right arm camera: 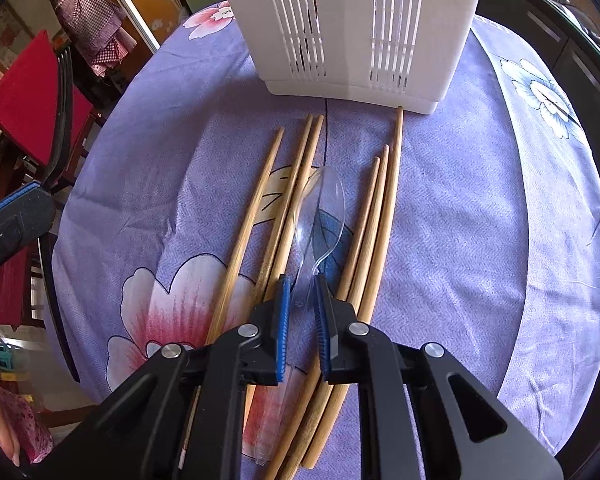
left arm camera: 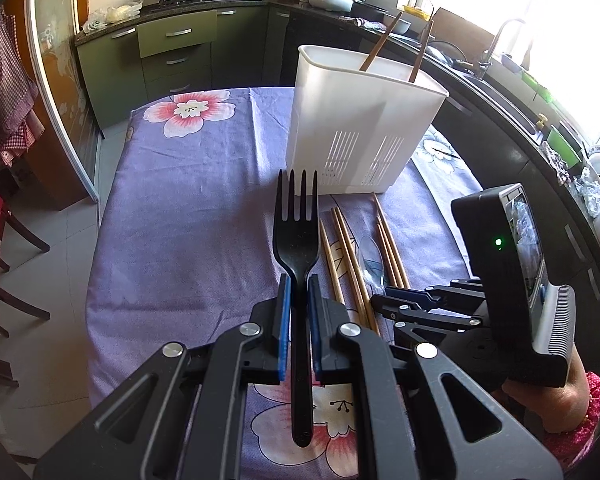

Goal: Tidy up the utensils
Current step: 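Close the right gripper on the clear plastic spoon while the left gripper lifts the fork, then carry fork and spoon over the white holder and release both inside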

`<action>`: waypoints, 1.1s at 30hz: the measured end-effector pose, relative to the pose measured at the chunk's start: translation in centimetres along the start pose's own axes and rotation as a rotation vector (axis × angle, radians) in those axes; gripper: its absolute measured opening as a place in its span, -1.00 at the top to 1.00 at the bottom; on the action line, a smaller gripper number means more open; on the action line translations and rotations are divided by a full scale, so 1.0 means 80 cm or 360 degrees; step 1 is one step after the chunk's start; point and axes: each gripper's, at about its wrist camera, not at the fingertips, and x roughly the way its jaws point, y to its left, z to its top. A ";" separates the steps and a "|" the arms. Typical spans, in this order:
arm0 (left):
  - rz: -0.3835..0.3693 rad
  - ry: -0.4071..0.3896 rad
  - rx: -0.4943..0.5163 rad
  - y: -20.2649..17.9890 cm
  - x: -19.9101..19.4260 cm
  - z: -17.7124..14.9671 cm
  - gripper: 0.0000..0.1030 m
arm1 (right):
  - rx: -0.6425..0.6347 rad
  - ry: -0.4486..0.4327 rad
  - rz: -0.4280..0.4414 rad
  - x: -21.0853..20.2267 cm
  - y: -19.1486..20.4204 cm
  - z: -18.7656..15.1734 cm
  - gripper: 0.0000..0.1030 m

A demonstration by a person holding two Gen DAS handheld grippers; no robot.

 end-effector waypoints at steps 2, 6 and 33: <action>-0.0002 0.0002 -0.0002 0.001 -0.001 -0.001 0.83 | 0.0005 -0.0013 -0.0005 0.001 0.002 0.002 0.78; 0.0001 -0.0010 -0.0011 0.003 -0.005 0.001 0.83 | 0.0043 -0.0089 0.0075 -0.014 -0.002 0.000 0.81; -0.0114 -0.0739 0.0052 -0.054 -0.138 0.164 0.83 | 0.0127 -0.1304 0.0335 -0.316 -0.057 0.073 0.81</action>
